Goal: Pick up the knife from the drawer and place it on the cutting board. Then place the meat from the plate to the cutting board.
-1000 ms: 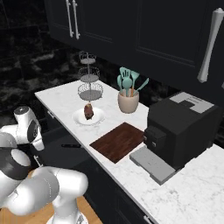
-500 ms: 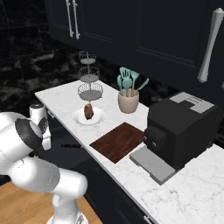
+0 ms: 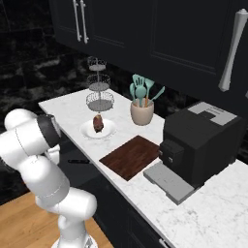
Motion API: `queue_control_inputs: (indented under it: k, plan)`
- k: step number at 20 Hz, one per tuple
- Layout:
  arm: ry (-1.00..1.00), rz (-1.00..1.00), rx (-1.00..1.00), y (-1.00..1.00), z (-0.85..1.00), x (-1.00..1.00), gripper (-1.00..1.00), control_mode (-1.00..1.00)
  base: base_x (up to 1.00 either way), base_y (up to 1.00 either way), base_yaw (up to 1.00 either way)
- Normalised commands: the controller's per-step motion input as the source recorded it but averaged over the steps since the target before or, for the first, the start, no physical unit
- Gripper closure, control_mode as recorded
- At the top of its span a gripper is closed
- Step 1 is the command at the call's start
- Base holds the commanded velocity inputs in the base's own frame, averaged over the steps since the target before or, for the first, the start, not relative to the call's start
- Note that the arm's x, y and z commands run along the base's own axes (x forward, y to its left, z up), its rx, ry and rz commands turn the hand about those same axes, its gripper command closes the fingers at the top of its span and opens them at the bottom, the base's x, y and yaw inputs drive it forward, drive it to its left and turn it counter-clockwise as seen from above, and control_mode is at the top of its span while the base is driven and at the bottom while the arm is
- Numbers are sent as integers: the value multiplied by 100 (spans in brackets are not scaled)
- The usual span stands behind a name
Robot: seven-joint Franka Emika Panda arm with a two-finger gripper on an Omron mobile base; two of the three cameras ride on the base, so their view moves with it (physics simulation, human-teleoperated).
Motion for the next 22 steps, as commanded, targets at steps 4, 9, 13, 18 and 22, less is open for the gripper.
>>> queue_control_inputs:
  k: [4, 9, 13, 18, 22]
  plan:
    - [0, 0, 0, 13, -30, -17, -100, -100, 0, 0, 0]
    - [0, 0, 0, 18, -32, -10, -100, -100, 0, 0, 0]
    - [0, 0, 0, 10, -33, -4, -100, -100, 0, 0, 0]
    - [0, 0, 0, 32, -40, -24, -100, -100, 0, 0, 0]
    - [0, 0, 0, 52, -57, -48, -100, -100, 0, 0, 0]
